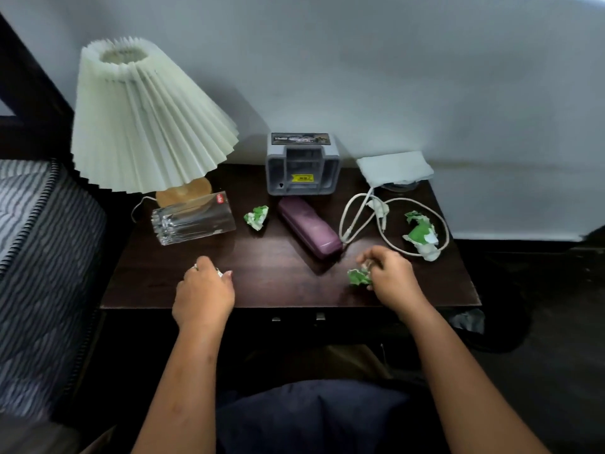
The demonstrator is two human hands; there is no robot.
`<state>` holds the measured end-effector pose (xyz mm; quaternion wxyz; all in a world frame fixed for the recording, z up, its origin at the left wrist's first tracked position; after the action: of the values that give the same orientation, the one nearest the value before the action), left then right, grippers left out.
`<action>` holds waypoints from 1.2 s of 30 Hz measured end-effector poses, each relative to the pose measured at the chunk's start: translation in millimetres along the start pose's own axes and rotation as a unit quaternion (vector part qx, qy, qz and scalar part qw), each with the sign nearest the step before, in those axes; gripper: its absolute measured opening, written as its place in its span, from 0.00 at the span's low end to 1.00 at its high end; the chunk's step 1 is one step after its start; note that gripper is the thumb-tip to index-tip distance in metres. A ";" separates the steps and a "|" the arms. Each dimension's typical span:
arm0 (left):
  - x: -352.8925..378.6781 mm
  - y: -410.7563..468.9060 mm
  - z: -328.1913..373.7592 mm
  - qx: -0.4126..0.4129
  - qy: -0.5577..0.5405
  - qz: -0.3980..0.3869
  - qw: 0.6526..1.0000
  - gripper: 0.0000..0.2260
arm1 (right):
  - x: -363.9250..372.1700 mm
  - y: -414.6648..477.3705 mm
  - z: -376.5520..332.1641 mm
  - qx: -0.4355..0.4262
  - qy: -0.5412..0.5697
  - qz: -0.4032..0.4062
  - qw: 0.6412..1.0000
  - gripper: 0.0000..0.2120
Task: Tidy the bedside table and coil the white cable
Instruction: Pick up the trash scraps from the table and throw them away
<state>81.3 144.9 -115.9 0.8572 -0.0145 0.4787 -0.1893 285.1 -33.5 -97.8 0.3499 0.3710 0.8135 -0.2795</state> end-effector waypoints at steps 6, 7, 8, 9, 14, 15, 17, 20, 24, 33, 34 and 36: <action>5.0 -7.1 32.8 0.082 -0.041 -0.018 0.996 0.08 | -41.7 20.0 18.9 0.083 0.008 0.203 0.976 0.09; 5.3 -6.4 37.7 0.087 -0.059 -0.020 0.994 0.05 | -45.6 24.3 21.4 0.093 -0.021 0.223 0.970 0.09; 4.3 -5.7 41.6 0.090 -0.074 -0.021 0.993 0.02 | -48.1 27.8 23.0 0.101 -0.051 0.234 0.966 0.09; 4.4 -3.4 44.9 0.096 -0.085 -0.018 0.992 0.02 | -49.6 31.5 24.3 0.105 -0.080 0.239 0.962 0.10; 8.0 5.4 57.4 0.175 -0.135 0.010 0.975 0.09 | -49.2 44.8 34.8 0.115 -0.182 0.196 0.957 0.18; 10.4 7.1 59.1 0.181 -0.141 0.013 0.973 0.09 | -49.7 46.9 37.6 0.121 -0.192 0.184 0.956 0.20; 15.0 9.7 63.2 0.183 -0.147 0.009 0.972 0.10 | -50.3 51.0 42.6 0.140 -0.201 0.156 0.957 0.23; 19.9 12.6 69.6 0.179 -0.120 -0.011 0.977 0.16 | -52.0 56.5 44.8 0.150 -0.217 0.138 0.955 0.19; 29.0 26.8 69.6 0.166 -0.062 -0.063 0.982 0.24 | -63.8 65.8 43.2 0.111 -0.154 0.203 0.961 0.12; 38.7 47.4 74.2 0.151 0.030 -0.118 0.981 0.25 | -78.8 81.8 51.9 0.112 -0.002 0.329 0.938 0.20; 39.0 47.3 75.6 0.154 0.041 -0.108 0.981 0.23 | -78.6 84.2 52.5 0.116 -0.001 0.330 0.937 0.16; 39.1 47.7 77.3 0.169 0.052 -0.083 0.981 0.20 | -76.9 88.9 52.4 0.122 -0.006 0.321 0.939 0.05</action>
<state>178.4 163.9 -115.8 0.8025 0.1003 0.4809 -0.3387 412.0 -51.8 -86.8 0.3780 0.6507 0.6087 -0.2515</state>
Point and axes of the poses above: each hand's wrist, its own y-axis towards the middle knuckle, its own x-axis out of the palm, z = x × y, the point moved 2 cm from there along y, towards the middle knuckle, and after that the axes turned 11 degrees about -y, right-handed, at the moved point
